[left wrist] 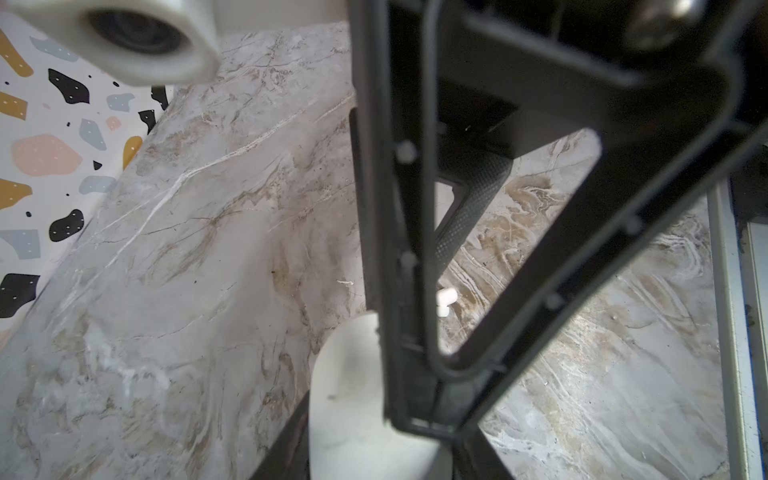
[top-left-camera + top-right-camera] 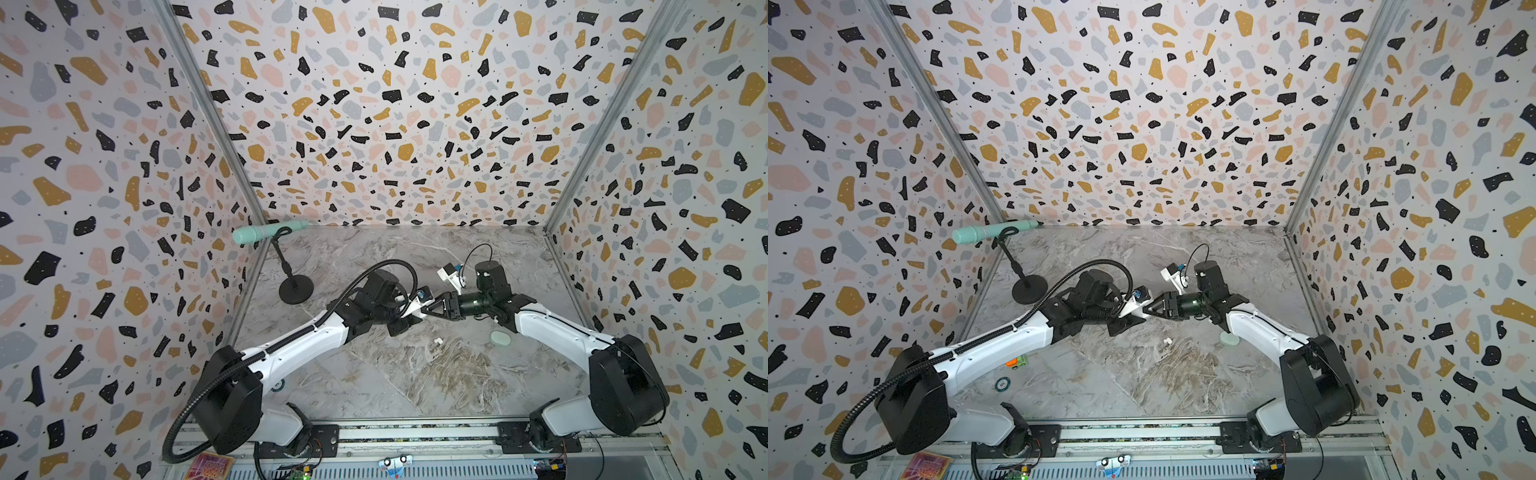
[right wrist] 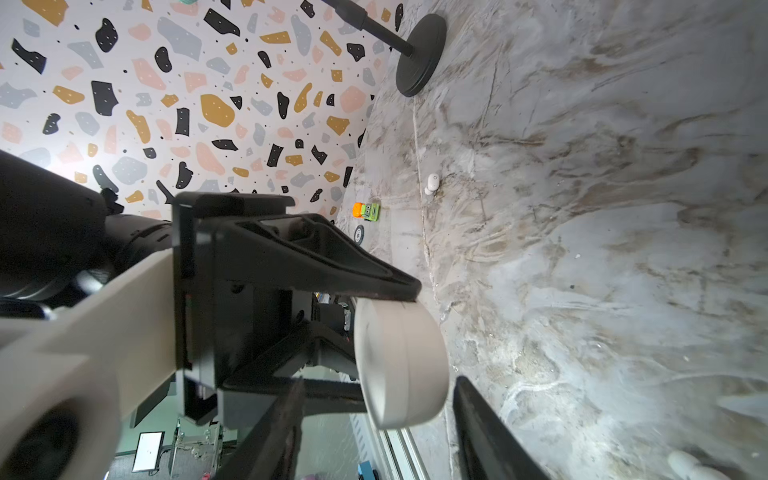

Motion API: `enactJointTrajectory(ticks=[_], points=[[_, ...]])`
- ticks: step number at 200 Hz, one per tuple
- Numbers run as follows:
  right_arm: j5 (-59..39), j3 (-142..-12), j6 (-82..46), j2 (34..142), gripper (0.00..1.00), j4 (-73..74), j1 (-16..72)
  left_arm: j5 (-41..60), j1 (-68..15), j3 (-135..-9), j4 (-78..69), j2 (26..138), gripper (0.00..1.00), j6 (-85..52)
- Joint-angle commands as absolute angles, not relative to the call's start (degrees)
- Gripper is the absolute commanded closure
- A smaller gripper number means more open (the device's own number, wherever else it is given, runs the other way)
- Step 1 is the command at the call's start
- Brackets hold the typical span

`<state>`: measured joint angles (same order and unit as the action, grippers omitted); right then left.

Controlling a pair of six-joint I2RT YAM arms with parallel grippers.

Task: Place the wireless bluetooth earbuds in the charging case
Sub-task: 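Lift the white case with the left gripper while the right gripper approaches, then close the right gripper on the white case held by the left gripper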

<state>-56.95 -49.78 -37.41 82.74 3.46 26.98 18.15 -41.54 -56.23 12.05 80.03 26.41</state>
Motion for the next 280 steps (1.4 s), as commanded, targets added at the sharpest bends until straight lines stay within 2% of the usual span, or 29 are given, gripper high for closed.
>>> enactJointTrajectory(ticks=[1,183,280], points=[[-58.9,-51.4,-38.1,83.3,0.46,4.7,27.4,19.6,-41.8,-55.8,9.9,78.1,0.90,27.3],[-61.4,-53.0,-37.2,83.2,0.66,2.8,27.8,19.9,-42.7,-56.0,11.7,77.7,0.92,29.2],[-64.0,-53.4,-36.0,84.3,0.66,1.4,28.8,19.2,-42.9,-55.7,11.7,77.2,0.93,30.2]])
